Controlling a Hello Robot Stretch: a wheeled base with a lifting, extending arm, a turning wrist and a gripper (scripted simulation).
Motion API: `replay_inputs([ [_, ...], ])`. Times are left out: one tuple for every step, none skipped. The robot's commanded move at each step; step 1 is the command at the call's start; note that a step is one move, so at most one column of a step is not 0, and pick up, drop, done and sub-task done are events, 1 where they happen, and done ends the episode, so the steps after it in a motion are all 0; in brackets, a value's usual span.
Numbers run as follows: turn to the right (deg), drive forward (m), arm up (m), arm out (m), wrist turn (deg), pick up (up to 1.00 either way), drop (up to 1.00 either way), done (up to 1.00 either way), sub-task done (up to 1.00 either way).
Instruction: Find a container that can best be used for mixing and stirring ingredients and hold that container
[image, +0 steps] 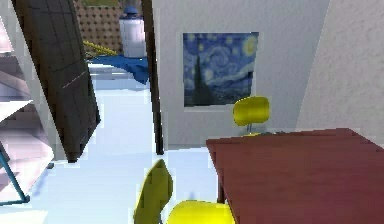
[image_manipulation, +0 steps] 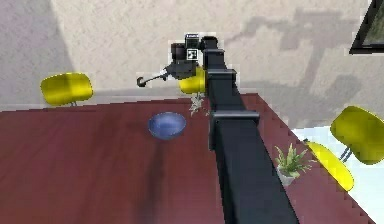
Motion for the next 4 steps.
replay_inputs([
  [0.0, 0.00, -0.28, 0.00, 0.0, 0.00, 0.00, 0.00, 0.00],
  [0.0, 0.00, 0.00, 0.00, 0.0, 1.00, 0.00, 0.00, 0.00],
  [0.0, 0.00, 0.10, 0.00, 0.0, 0.00, 0.00, 0.00, 0.00],
  [0.0, 0.00, 0.00, 0.00, 0.0, 0.00, 0.00, 1.00, 0.00],
])
